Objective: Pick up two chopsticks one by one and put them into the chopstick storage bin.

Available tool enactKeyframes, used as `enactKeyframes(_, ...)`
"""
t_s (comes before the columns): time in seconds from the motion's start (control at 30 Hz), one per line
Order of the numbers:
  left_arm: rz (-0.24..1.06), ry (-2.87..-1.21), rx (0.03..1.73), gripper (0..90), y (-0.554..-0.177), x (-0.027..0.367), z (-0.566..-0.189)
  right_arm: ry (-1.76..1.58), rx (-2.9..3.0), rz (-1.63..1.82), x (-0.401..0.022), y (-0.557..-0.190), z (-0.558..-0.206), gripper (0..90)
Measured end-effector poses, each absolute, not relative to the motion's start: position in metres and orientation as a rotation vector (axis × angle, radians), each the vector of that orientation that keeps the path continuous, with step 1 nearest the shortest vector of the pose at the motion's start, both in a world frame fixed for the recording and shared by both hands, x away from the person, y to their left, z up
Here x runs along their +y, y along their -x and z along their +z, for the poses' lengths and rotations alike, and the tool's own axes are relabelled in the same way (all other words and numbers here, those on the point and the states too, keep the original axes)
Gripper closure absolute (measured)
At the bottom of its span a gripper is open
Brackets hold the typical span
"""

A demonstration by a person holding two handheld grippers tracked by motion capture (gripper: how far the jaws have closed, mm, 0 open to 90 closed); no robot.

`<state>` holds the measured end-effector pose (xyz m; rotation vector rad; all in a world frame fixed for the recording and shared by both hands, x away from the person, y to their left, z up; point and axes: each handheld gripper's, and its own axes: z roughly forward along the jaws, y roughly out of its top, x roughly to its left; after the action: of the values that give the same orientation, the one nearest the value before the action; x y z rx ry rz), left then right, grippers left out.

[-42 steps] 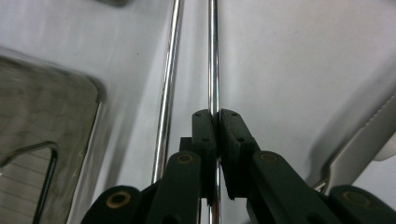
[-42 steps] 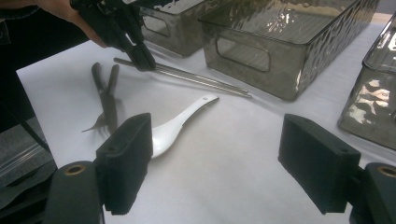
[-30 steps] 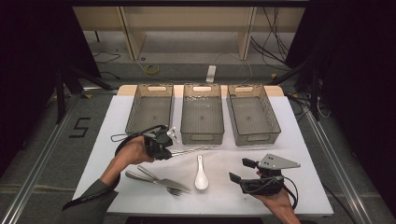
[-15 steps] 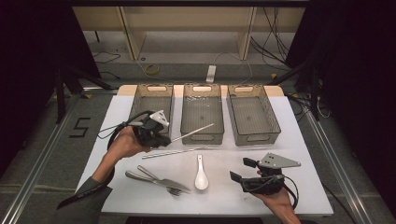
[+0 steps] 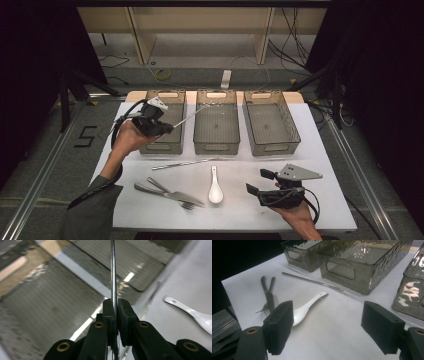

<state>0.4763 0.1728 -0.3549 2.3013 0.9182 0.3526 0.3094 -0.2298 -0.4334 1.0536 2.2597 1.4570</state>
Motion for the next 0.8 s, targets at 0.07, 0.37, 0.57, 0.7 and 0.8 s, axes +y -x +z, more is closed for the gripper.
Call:
enactKeyframes(0.07, 0.386, -2.273, 0.969, 84.5, -0.485, 0.181, -0.353, -1.053, 2.259, 1.461, -0.230, -0.310, -0.433, 26.7)
enactKeyframes(0.37, 0.453, -2.200, 1.114, 84.5, -0.507, 0.205, -0.354, -1.052, 2.261, 1.463, -0.230, -0.309, -0.433, 26.7)
enactKeyframes(0.57, 0.480, -2.183, 1.166, 84.5, -0.514, 0.212, -0.360, -1.052, 2.262, 1.463, -0.230, -0.310, -0.434, 26.7)
enactKeyframes(0.7, 0.490, -2.173, 1.199, 84.5, -0.517, 0.214, -0.364, -1.051, 2.264, 1.460, -0.229, -0.310, -0.433, 26.7)
enactKeyframes(0.8, 0.482, -2.169, 1.214, 84.5, -0.519, 0.215, -0.368, -1.052, 2.263, 1.462, -0.229, -0.309, -0.433, 26.7)
